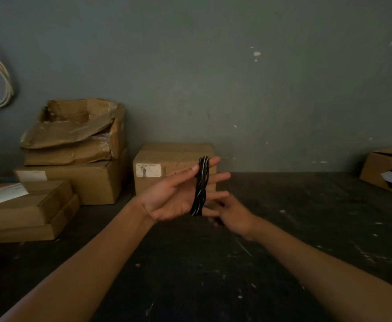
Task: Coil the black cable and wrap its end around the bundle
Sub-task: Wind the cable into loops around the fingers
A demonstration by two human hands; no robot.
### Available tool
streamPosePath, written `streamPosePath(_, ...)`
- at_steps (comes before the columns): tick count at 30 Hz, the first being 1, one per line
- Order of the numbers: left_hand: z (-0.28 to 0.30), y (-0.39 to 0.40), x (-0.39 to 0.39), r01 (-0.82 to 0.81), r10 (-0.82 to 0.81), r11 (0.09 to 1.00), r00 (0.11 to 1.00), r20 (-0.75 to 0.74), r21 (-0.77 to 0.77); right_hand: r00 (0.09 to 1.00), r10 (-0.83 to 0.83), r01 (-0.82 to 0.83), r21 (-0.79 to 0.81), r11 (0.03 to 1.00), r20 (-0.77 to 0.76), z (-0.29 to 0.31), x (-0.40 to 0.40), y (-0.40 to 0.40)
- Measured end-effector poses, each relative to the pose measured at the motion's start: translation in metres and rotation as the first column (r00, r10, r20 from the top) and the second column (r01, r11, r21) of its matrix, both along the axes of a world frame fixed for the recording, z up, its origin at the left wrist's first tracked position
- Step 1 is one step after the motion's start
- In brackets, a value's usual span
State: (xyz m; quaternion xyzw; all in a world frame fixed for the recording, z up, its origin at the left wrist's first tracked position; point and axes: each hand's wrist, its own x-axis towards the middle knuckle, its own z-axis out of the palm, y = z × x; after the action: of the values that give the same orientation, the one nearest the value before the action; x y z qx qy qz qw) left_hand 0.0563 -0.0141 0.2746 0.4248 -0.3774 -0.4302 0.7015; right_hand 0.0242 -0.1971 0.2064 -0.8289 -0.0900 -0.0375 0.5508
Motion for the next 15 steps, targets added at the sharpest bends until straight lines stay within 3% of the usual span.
streamPosePath(7,0.004,0.002,0.015,-0.180,0.180,0.984,0.984,0.014,0.010,0.944,0.179,-0.097,0.288,0.953,-0.275,-0.026,-0.041,0.049)
streamPosePath(15,-0.012,0.005,0.029,-0.407,0.407,0.913,0.913,-0.001,0.042,0.965,0.104,-0.063,0.171,0.983,-0.241,-0.006,-0.050,0.062)
